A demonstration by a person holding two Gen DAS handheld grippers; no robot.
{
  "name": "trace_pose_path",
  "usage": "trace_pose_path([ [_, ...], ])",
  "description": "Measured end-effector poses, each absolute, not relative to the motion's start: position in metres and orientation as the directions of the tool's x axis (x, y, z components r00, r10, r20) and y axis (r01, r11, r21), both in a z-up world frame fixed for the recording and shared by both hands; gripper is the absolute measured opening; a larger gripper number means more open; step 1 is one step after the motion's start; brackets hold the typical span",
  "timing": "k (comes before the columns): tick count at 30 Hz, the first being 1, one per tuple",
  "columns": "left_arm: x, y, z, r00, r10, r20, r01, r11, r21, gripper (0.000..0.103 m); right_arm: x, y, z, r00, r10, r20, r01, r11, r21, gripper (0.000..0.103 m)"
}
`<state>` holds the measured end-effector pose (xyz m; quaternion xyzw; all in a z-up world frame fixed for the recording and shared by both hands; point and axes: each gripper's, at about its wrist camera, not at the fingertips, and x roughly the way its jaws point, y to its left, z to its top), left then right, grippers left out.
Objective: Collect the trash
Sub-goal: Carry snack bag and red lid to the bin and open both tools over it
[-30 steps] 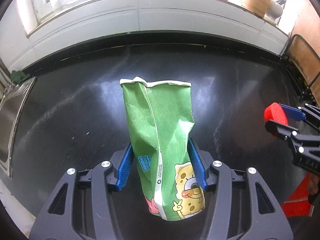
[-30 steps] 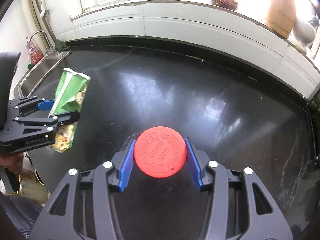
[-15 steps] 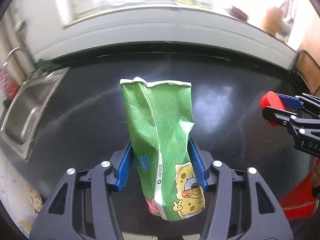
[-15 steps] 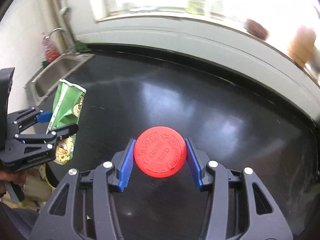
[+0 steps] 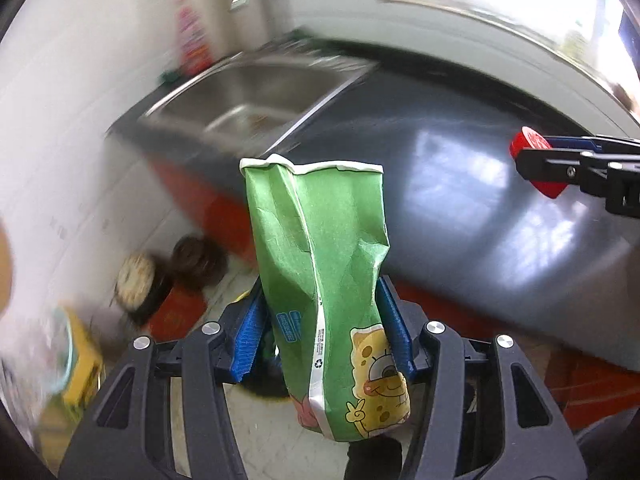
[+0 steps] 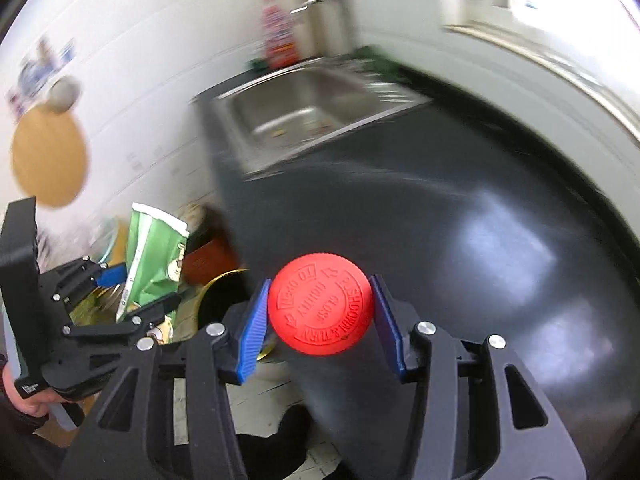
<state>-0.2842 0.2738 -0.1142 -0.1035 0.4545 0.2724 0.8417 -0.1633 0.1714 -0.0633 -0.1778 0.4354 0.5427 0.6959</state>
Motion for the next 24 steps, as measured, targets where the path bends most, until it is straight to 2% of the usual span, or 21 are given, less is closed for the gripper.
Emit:
trace_pose_path([
  [11,-0.393,0.327,-0.171,0.335,0.325,-0.884,-0.698,0.716,-0.001,0.053,-0.282,0.264,-0.109,-0.176,0.494,-0.851,-0.948,0.148,0.282,0.049],
  [17,-0.396,0.358,-0.197,0.359,0.28,-0.89,-0.71,0.701,-0.067,0.053,-0.295,0.309,-0.138,-0.216,0.445,-0.869,-0.938,0.155,0.312,0.049],
  [24,-0.381,0.382,-0.217,0.36,0.261,-0.895,-0.695,0.715,-0.071,0.054,-0.3,0.342,-0.164,-0.198,0.398,-0.896,-0.948,0.154,0.278,0.049],
])
